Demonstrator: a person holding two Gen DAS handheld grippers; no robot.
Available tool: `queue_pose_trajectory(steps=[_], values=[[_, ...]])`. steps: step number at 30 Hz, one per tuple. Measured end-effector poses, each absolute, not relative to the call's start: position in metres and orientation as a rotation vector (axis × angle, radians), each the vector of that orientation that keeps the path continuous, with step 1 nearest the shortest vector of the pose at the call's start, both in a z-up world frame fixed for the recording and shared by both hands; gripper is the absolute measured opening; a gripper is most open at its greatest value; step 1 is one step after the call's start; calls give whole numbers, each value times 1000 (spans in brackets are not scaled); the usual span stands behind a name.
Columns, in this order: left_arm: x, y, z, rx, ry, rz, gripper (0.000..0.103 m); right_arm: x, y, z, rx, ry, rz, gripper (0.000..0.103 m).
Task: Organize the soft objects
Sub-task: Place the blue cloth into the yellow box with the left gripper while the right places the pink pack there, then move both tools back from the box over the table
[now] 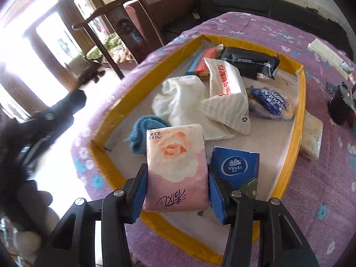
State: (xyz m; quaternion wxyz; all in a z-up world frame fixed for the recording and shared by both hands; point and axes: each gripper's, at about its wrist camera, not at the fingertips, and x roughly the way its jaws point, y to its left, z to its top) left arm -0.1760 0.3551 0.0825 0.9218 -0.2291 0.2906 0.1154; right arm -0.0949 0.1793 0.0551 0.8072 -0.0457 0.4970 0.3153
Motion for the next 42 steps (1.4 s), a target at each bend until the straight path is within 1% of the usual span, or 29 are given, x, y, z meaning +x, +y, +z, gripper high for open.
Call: queue_pose_trajectory(steps=[2,4,10,15,26,33,42], values=[[-179,354,83,-442,595,291,87,-96,181,57,-106,1048,675,60],[-181,352,84,-410,592,337,89,-98,177,63,-99,1026,677,67],[-186,331,98,-296,573,370,91,-103,150,82,-58,949,651,70],[-184,302,105,-222,586,333,92,-104,108,88,12,932,607,70],[-169,217,108,-34,654,250,92,-101,-39,85,236,898,406,73],[-159,164,106,53,698,170,92,-108,-126,73,341,877,297,74],[-143,110,86,61,789,-18,92,-116,-232,45,469,886,111,74]])
